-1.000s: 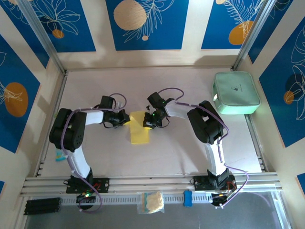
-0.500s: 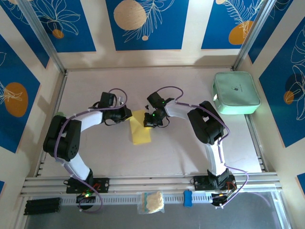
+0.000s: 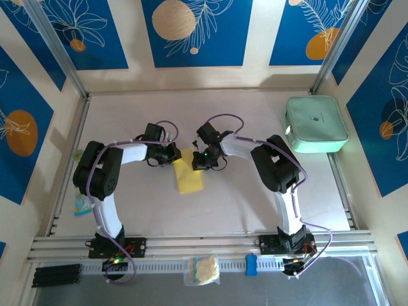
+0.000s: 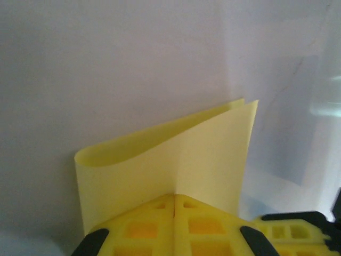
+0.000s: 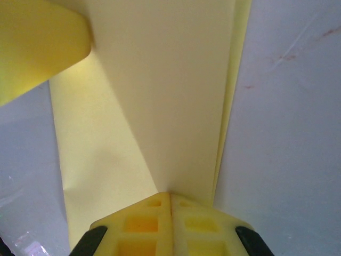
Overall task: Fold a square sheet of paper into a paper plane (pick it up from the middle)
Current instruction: First fold the square sheet of paper in half at the center of the table, then fold the triangle a second time at the center of the table.
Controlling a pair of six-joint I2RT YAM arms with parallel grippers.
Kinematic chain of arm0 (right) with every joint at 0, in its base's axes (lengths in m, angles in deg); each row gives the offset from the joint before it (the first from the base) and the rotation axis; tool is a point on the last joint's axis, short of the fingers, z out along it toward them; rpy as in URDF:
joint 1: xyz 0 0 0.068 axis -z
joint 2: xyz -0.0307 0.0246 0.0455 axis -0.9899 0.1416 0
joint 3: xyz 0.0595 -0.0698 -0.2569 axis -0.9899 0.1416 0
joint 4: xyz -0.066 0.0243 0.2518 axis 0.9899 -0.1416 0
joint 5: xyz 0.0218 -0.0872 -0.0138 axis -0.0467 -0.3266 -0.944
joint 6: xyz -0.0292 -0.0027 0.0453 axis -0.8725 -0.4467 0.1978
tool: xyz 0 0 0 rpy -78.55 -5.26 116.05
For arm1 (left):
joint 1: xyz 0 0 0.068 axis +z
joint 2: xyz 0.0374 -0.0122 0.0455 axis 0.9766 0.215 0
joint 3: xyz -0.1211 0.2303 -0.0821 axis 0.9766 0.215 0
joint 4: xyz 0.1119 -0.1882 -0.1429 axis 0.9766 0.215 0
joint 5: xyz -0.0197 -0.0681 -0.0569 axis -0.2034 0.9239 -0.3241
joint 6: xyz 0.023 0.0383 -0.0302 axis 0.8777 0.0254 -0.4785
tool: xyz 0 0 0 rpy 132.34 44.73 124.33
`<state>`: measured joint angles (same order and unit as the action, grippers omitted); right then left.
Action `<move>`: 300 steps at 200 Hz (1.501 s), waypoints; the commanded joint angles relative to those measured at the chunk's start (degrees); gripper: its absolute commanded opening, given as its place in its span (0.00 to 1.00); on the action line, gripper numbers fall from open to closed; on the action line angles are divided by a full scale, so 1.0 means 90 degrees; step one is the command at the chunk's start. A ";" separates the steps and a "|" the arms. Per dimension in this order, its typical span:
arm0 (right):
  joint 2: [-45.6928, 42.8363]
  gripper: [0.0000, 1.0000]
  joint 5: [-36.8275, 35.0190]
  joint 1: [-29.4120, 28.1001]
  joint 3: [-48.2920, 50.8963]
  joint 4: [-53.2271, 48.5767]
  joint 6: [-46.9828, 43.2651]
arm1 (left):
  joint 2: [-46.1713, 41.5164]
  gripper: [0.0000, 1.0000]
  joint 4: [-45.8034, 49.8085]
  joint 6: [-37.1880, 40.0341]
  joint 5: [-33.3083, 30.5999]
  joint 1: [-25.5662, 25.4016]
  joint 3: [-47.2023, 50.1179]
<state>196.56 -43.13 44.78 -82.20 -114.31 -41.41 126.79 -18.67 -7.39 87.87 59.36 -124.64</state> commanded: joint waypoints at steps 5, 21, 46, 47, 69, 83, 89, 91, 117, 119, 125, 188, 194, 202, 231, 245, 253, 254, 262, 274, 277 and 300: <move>0.0943 0.00 -0.1780 0.0148 0.0582 -0.1484 -0.0243 | 0.0251 0.07 0.0434 0.0422 -0.0420 0.0196 -0.0070; 0.0952 0.00 -0.1808 0.0144 0.0587 -0.1518 -0.0337 | 0.0333 0.07 0.0525 0.0563 -0.0473 0.0352 -0.0075; 0.0951 0.00 -0.1847 0.0153 0.0568 -0.1569 -0.0442 | 0.0320 0.07 0.0691 0.0852 -0.0546 0.0690 -0.0161; 0.0951 0.00 -0.1848 0.0154 0.0567 -0.1574 -0.0445 | 0.0318 0.07 0.0696 0.0874 -0.0553 0.0703 -0.0159; 0.0969 0.00 -0.1859 0.0181 0.0558 -0.1579 -0.0494 | 0.0244 0.07 0.0780 0.1056 -0.0539 0.1041 -0.0292; 0.0964 0.00 -0.1858 0.0211 0.0546 -0.1589 -0.0499 | 0.0168 0.07 0.0803 0.1089 -0.0437 0.1206 -0.0379; 0.0960 0.00 -0.1862 0.0213 0.0539 -0.1589 -0.0508 | 0.0112 0.07 0.0822 0.1118 -0.0381 0.1247 -0.0411; 0.0965 0.00 -0.1859 0.0218 0.0537 -0.1596 -0.0515 | 0.0087 0.07 0.0827 0.1123 -0.0372 0.1249 -0.0419; 0.0938 0.00 -0.1816 0.0248 0.0486 -0.1641 -0.0583 | -0.0369 0.08 0.0788 0.1146 -0.0033 0.1246 -0.0355; 0.0935 0.00 -0.1799 0.0249 0.0477 -0.1646 -0.0600 | -0.0414 0.08 0.0758 0.1134 -0.0002 0.1253 -0.0324; 0.0908 0.00 -0.1742 0.0253 0.0454 -0.1666 -0.0656 | -0.0533 0.08 0.0687 0.1105 0.0081 0.1248 -0.0214; 0.0664 0.00 -0.1165 0.0452 -0.0141 -0.2048 -0.1336 | -0.0999 0.08 0.0044 0.0430 0.0776 0.0656 0.0511; 0.0657 0.00 -0.1085 0.0489 -0.0179 -0.2056 -0.1460 | -0.0962 0.08 0.0002 0.0391 0.0754 0.0580 0.0513; 0.0625 0.00 -0.0911 0.0516 -0.0207 -0.2032 -0.1617 | -0.0874 0.08 -0.0035 0.0350 0.0757 0.0527 0.0476; 0.0587 0.00 -0.0663 0.0565 -0.0285 -0.1974 -0.1886 | -0.0390 0.08 -0.0040 0.0255 0.0839 0.0435 0.0072; 0.0642 0.00 -0.0647 0.0573 -0.0352 -0.1995 -0.1906 | -0.0187 0.08 -0.0016 0.0214 0.0887 0.0358 -0.0158; 0.0674 0.00 -0.0661 0.0575 -0.0386 -0.2005 -0.1904 | -0.0099 0.08 0.0007 0.0205 0.0896 0.0302 -0.0279; 0.0676 0.00 -0.0659 0.0570 -0.0389 -0.2007 -0.1904 | -0.0082 0.08 0.0013 0.0199 0.0900 0.0289 -0.0287; 0.0700 0.00 -0.0669 0.0592 -0.0400 -0.2009 -0.1894 | 0.0008 0.09 0.0035 0.0193 0.0894 0.0222 -0.0395; 0.0716 0.00 -0.0686 0.0621 -0.0392 -0.1976 -0.1884 | 0.0168 0.08 0.0112 0.0182 0.0875 0.0124 -0.0536; 0.0716 0.00 -0.0687 0.0631 -0.0389 -0.1969 -0.1884 | 0.0206 0.08 0.0124 0.0181 0.0876 0.0104 -0.0566; 0.0707 0.01 -0.0645 0.0699 -0.0420 -0.1960 -0.1879 | 0.0431 0.08 0.0154 0.0165 0.0846 0.0001 -0.0667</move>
<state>198.03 -42.02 49.70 -88.10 -126.66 -57.06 128.50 -17.91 -5.60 94.14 60.70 -128.84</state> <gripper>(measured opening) 0.048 0.085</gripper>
